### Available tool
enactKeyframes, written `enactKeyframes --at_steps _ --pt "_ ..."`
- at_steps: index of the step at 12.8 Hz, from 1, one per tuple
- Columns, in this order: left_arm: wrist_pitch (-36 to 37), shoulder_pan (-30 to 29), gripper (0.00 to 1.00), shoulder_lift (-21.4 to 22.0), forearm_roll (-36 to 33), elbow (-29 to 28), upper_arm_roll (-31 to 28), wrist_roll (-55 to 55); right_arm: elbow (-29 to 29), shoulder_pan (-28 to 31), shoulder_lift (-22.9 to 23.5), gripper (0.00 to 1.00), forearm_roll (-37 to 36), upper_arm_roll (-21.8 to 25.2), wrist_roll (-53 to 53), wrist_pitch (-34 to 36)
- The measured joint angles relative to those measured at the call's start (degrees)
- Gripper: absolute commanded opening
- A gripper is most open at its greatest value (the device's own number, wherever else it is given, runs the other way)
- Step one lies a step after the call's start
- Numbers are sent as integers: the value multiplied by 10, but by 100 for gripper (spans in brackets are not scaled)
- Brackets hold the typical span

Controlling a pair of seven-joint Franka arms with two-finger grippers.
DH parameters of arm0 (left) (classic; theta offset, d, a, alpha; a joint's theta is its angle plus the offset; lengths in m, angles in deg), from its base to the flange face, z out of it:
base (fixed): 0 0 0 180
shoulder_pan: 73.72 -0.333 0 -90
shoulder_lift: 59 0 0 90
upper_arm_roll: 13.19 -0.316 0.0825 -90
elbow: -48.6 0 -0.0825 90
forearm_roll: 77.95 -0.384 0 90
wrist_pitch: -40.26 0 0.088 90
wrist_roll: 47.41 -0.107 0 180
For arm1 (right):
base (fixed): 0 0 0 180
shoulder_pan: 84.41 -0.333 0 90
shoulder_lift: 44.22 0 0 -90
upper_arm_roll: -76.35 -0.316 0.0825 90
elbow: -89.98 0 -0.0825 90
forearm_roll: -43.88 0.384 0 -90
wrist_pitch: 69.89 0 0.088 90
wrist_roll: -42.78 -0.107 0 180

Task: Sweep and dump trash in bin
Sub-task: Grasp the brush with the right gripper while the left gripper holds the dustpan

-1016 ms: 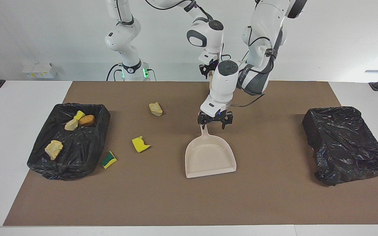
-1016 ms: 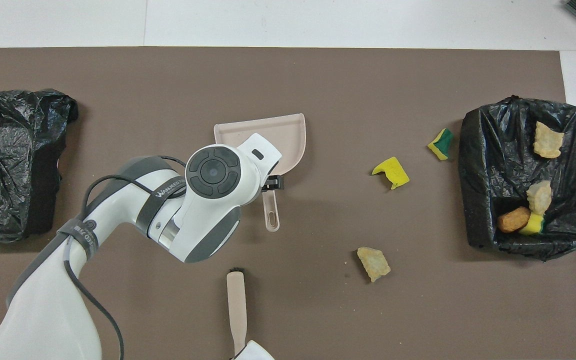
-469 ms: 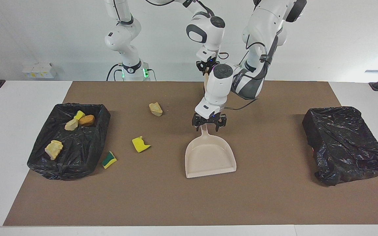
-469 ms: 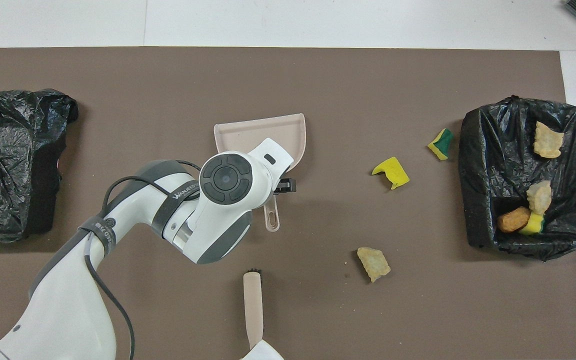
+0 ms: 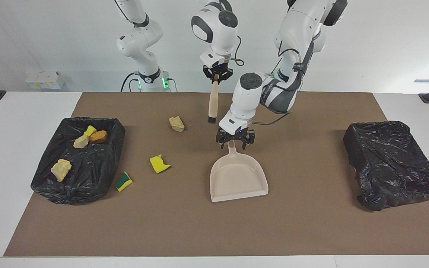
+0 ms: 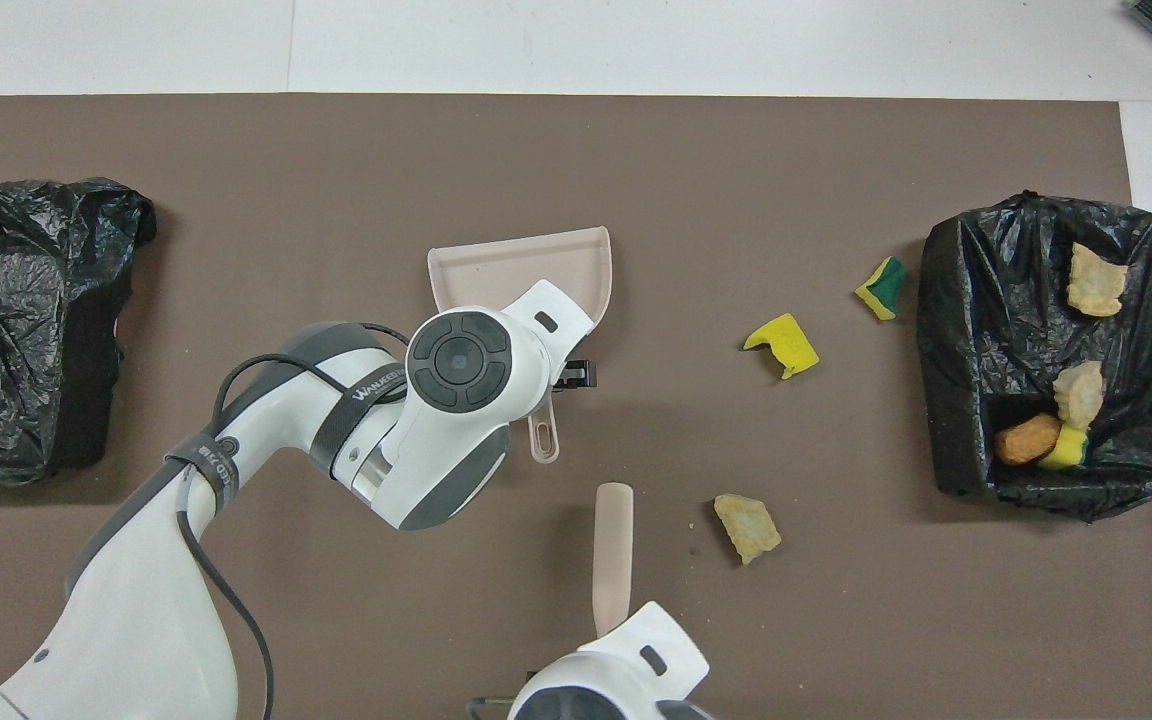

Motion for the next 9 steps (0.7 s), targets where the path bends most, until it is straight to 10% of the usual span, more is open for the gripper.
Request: enactKeyframes --at_steps 9 --pt "26 0 14 -2 0 1 8 1 3 198 5 0 -187 1 190 72"
